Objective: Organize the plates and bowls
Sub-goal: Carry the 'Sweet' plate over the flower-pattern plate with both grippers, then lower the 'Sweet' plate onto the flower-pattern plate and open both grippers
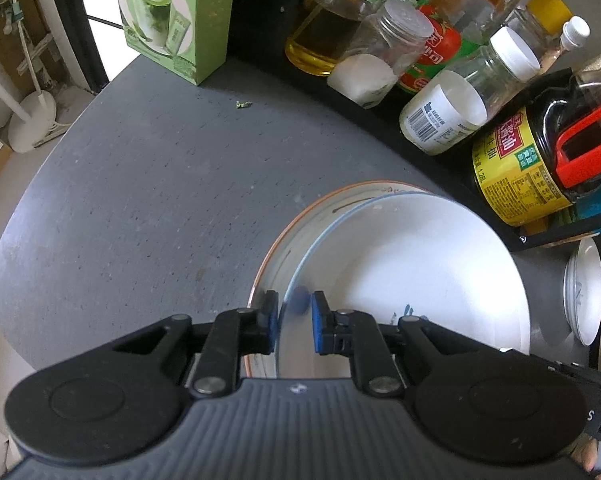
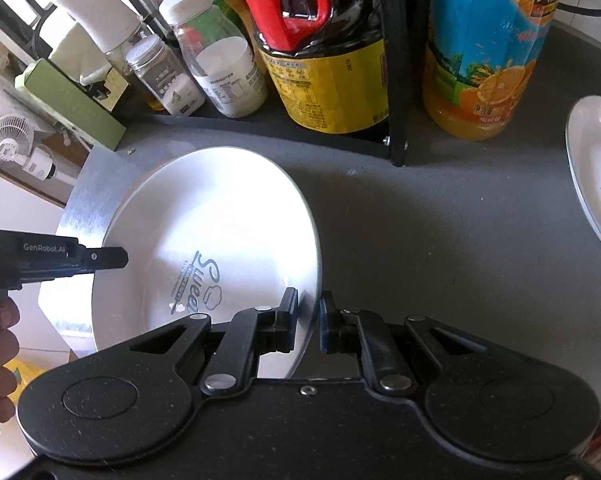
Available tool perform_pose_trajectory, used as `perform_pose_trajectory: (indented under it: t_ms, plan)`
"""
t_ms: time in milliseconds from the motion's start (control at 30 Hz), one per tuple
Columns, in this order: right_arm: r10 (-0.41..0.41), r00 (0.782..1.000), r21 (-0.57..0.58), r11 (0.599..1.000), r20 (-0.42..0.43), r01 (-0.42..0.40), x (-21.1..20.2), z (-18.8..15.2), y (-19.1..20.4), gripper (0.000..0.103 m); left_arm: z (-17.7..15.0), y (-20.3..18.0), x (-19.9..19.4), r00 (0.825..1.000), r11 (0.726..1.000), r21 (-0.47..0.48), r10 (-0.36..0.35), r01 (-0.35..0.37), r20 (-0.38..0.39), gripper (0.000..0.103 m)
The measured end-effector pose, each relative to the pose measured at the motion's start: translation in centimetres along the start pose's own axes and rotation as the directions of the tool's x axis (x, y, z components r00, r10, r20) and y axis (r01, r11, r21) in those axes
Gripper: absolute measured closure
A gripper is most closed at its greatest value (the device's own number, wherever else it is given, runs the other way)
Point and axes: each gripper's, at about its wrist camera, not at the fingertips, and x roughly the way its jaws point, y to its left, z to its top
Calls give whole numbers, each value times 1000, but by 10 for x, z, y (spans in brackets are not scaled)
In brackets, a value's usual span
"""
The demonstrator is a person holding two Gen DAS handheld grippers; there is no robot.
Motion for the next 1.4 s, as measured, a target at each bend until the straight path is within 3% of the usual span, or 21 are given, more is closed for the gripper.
perform_pose_trajectory:
  t_ms: [267,433,667,800,1000,1067,1100,1200,1300,1400]
  plan:
    - [13,1000,15,1000,11,-13,1,2,-3,94,-1,3,-8,1000,1000,4,-2,2,-4,85]
    - [5,1000,11,1000,7,-5,4,3,-1,93,-1,2,-21,999,1000,0,-12,12,33,78]
    - [-10,1000,-9,1000,-10,10,12,4,5,91,-4,3,-17,999,1000,2,24,-24,37,74]
    - [-27,1000,-13,1000,-9,27,15,3,5,80,-5,8,-10,998,998,-6,59,-59,32,70]
    - [5,1000,23,1000,-1,-5,5,3,-2,73,-4,14,-9,996,996,-32,87,-86,30,69]
    - [30,999,40,999,12,-30,-3,2,-7,61,-4,9,-15,995,995,-21,96,-95,38,69]
    - [35,999,49,998,19,-36,-8,2,-9,54,-4,7,-19,995,996,-16,91,-90,46,69]
    - [49,997,65,997,52,-52,-22,-1,-18,52,-7,-12,-31,996,998,26,58,-60,72,69]
    - [47,996,79,995,76,-53,-33,-4,-28,47,-12,-34,-35,996,998,56,28,-32,83,62]
    - [46,994,87,995,104,-55,-46,-7,-36,36,-17,-56,-38,995,995,93,-26,16,99,44]
